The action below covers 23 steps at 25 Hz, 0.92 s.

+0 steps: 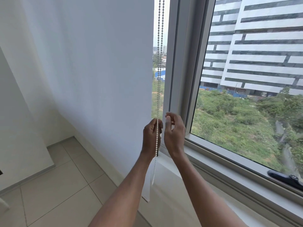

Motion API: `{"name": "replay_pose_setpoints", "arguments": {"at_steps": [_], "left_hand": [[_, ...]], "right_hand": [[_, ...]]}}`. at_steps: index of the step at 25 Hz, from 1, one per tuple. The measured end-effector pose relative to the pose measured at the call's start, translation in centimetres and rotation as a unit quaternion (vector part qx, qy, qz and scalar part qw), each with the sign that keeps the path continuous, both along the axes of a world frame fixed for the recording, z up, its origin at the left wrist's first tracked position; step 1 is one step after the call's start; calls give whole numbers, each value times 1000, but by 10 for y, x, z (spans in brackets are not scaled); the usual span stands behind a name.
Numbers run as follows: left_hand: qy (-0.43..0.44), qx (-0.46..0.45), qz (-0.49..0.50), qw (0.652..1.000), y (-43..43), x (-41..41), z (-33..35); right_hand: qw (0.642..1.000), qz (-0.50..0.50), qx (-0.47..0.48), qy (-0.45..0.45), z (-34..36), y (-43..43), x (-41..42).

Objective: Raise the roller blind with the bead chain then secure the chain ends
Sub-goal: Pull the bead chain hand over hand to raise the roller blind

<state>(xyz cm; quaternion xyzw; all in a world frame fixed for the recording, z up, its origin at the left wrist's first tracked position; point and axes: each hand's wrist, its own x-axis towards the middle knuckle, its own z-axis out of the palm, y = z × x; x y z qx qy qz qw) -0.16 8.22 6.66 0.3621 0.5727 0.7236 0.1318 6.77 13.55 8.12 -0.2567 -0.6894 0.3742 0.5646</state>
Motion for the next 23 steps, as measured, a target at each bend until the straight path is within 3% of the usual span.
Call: {"name": "replay_pose_setpoints", "arguments": {"at_steps": [5,7,10,14,19,23], "left_hand": [[34,-18,70,997,13,-2,-6],[45,-33,96,994,18,-4,-6],[59,-33,93,993,18,-10,-1],[29,-18,69,997,15,-15,1],[3,-15,25,1000,15,-12,15],[-21,32,-22,999,17,-11,26]], "right_hand": [[993,53,102,35,83,-24,-18],[989,98,55,98,113,-30,-23],[949,267,-31,165,150,-32,-22],[980,147,105,79,142,-32,-23],[989,78,99,83,108,-18,-23],[997,67,42,15,44,-15,-25]]}}
